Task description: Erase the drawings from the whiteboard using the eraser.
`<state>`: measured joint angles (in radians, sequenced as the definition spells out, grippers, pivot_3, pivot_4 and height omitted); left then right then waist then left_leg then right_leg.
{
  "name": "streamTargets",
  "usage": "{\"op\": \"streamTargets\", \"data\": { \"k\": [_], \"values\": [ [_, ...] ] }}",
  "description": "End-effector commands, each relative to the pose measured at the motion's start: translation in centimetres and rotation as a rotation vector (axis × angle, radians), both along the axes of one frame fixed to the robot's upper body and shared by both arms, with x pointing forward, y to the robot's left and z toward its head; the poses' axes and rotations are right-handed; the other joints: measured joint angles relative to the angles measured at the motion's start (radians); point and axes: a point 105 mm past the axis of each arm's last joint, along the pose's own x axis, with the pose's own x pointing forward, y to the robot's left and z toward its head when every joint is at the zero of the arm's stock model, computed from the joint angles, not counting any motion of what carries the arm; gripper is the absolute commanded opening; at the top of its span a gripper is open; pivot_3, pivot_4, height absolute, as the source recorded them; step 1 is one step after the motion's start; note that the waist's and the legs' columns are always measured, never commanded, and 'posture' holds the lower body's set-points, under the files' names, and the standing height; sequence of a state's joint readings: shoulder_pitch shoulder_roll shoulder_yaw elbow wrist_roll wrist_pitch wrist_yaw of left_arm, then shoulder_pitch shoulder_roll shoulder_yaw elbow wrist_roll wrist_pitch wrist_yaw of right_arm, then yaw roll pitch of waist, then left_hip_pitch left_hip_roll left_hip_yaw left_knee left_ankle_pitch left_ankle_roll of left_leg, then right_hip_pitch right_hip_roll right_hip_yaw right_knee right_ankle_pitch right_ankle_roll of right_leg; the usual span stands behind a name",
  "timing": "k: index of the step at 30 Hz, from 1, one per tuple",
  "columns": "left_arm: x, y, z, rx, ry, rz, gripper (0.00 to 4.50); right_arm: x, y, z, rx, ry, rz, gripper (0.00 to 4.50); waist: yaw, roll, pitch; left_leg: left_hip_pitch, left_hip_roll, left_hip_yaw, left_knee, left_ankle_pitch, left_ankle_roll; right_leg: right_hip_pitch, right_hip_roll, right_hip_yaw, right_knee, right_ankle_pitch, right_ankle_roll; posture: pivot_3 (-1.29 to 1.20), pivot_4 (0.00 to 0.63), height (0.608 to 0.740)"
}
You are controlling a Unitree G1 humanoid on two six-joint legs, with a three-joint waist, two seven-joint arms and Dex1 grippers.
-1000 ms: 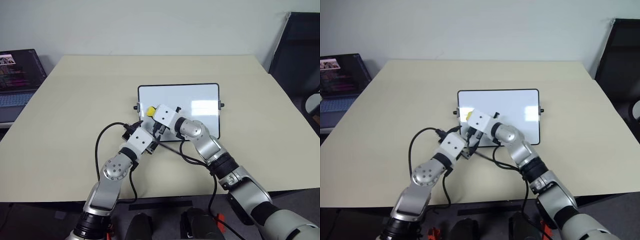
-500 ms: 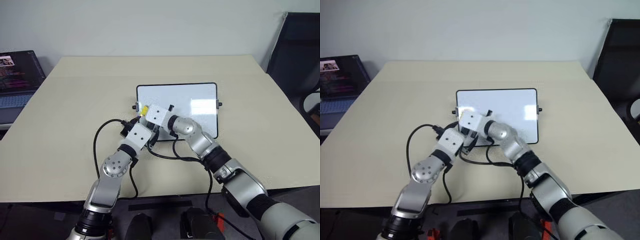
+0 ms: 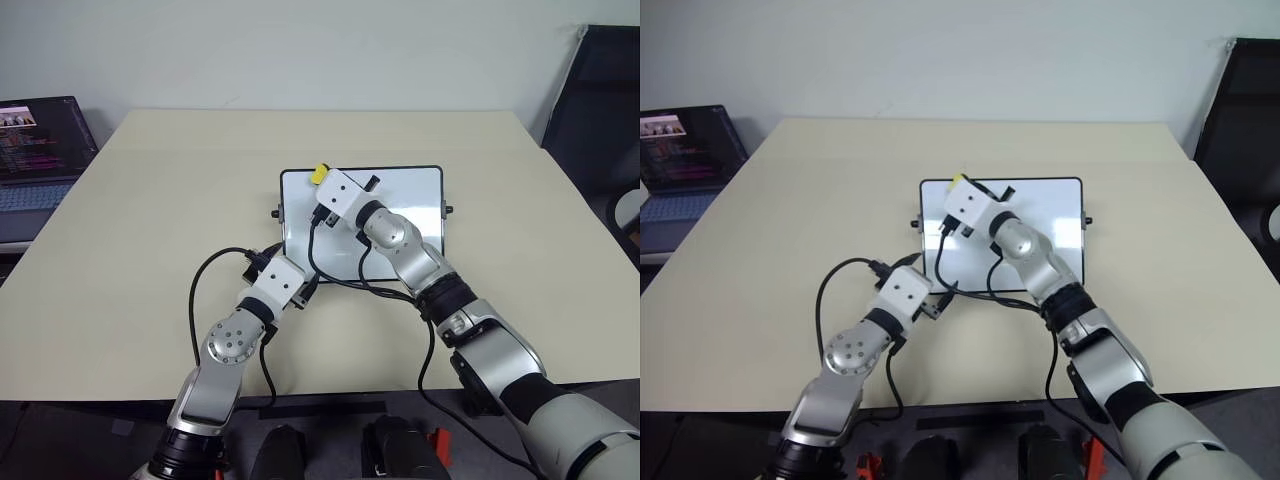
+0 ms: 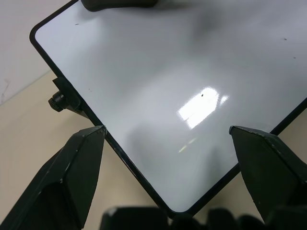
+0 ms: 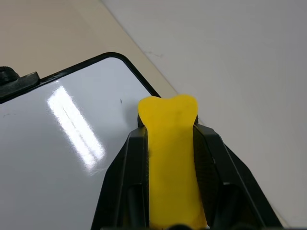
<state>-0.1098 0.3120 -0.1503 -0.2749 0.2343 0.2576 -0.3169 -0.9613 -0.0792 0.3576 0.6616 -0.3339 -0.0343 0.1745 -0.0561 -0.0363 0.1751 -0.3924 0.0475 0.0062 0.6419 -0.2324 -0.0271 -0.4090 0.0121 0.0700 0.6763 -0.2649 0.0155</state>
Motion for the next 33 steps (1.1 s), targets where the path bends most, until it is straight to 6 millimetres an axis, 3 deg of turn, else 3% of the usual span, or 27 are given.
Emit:
{"op": "streamTargets", "data": {
  "k": [1, 6, 10, 15, 19, 27, 33],
  "values": [
    [-0.2, -0.7, 1.7, -0.014, -0.064, -0.025, 4.50, 0.1, -1.1, -1.3, -0.005, 0.051, -0.026, 0.96, -0.001, 0.000, 0.000, 0.000, 0.000, 0.000, 0.000, 0.000, 0.000, 0.000, 0.000, 0.000, 0.000, 0.000, 0.000, 0.00, 0.150, 0.740],
    [-0.3, -1.1, 2.0, -0.023, -0.075, -0.048, 4.50, -0.4, -2.6, 0.4, 0.083, 0.050, -0.018, 0.96, 0.001, 0.000, 0.000, -0.003, 0.000, -0.001, 0.000, 0.000, 0.000, -0.003, 0.000, -0.001, 0.000, 0.001, 0.002, 0.00, 0.150, 0.740],
    [-0.3, -1.6, 2.7, -0.049, -0.097, -0.084, 4.50, -1.9, -5.2, 1.9, 0.134, 0.045, -0.014, 0.96, 0.007, 0.000, 0.000, -0.009, 0.000, -0.001, -0.001, 0.000, 0.000, -0.007, 0.000, -0.002, -0.001, 0.003, 0.007, 0.00, 0.150, 0.740],
    [0.0, -2.7, 3.8, -0.123, -0.116, -0.167, 4.50, -3.9, -9.8, 3.0, 0.152, 0.078, -0.097, 0.96, 0.015, 0.001, 0.001, -0.015, 0.000, -0.001, -0.003, 0.000, 0.000, -0.013, 0.000, -0.001, -0.004, 0.003, 0.008, 0.00, 0.150, 0.740],
    [-0.1, -4.5, 4.2, -0.171, -0.093, -0.310, 4.50, -5.1, -15.0, 3.6, 0.178, 0.135, -0.256, 0.96, 0.017, 0.001, 0.001, -0.016, -0.002, 0.001, -0.004, 0.000, 0.000, -0.014, 0.001, -0.002, -0.005, 0.003, 0.008, 0.00, 0.150, 0.740],
    [-1.7, -8.4, 3.7, -0.222, 0.023, -0.696, 4.50, -7.8, -23.6, 1.9, 0.242, 0.302, -0.561, 0.96, 0.024, 0.001, 0.001, -0.017, -0.003, 0.002, -0.007, 0.000, 0.000, -0.013, 0.003, -0.003, -0.012, 0.003, 0.007, 0.00, 0.150, 0.740],
    [-2.7, -9.1, 2.3, -0.176, 0.129, -0.887, 4.50, -10.1, -27.2, -0.5, 0.271, 0.421, -0.713, 0.96, 0.021, 0.002, 0.001, -0.017, -0.004, 0.003, -0.012, 0.000, 0.000, -0.013, 0.004, -0.004, -0.015, 0.003, 0.008, 0.00, 0.150, 0.740]
  ]
}}
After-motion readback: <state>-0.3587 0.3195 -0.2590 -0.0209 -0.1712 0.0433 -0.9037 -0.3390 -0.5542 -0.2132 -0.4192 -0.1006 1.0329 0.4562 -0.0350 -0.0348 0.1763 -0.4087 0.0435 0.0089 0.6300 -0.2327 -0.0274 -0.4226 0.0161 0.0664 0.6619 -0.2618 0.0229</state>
